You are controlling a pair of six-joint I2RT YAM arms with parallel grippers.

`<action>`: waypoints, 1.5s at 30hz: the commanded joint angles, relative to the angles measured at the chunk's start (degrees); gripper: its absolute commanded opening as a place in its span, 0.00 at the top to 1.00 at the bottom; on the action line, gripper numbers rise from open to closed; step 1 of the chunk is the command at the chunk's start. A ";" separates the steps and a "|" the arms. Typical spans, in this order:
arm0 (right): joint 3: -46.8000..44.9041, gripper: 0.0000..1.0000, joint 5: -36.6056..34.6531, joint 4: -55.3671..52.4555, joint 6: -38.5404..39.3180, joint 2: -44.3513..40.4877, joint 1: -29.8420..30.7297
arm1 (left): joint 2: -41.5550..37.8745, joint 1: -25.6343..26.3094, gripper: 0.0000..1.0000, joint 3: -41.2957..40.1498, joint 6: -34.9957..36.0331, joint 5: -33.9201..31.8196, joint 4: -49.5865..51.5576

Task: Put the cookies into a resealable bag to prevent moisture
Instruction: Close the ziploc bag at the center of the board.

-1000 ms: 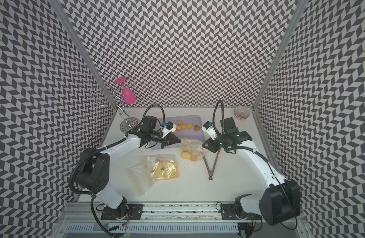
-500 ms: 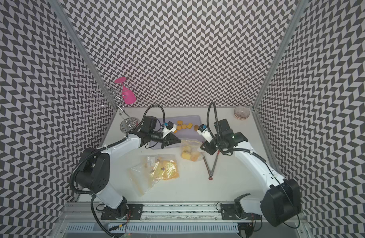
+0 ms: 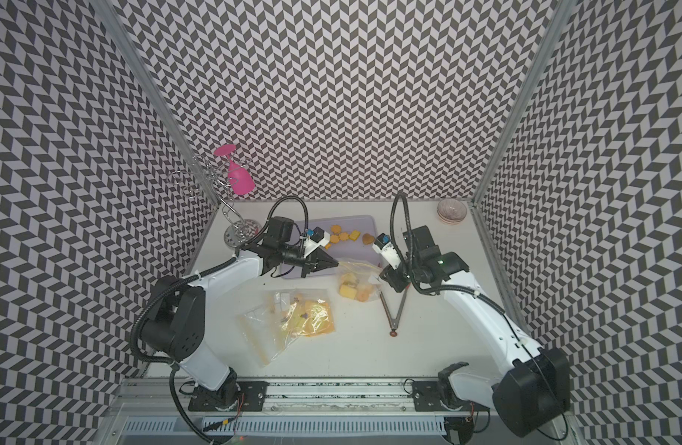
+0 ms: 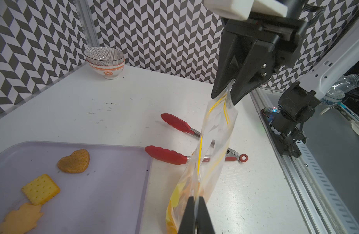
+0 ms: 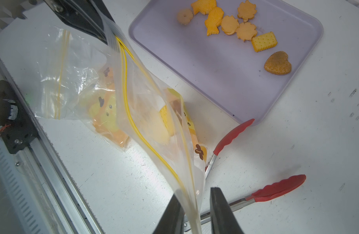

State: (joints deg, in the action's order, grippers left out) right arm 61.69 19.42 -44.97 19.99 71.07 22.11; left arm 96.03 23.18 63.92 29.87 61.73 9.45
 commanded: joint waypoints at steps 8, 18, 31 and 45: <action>0.87 0.85 1.74 0.65 1.19 1.73 1.51 | 0.66 -0.35 1.00 2.26 0.29 0.35 -0.22; 3.03 0.85 2.43 1.73 1.53 3.71 2.18 | 0.67 -0.40 1.00 2.35 0.45 0.37 -0.04; 3.08 0.78 2.38 3.59 2.16 3.94 3.29 | 0.61 -0.41 1.00 2.44 0.63 0.34 0.13; 3.08 0.66 0.83 4.97 3.12 4.71 4.08 | 0.31 -0.42 1.00 2.49 1.12 0.59 0.47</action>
State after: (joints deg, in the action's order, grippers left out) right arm 63.46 20.91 -42.76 22.20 75.11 25.74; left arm 96.03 23.09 64.73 29.76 61.34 9.47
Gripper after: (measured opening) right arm 0.289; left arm 0.047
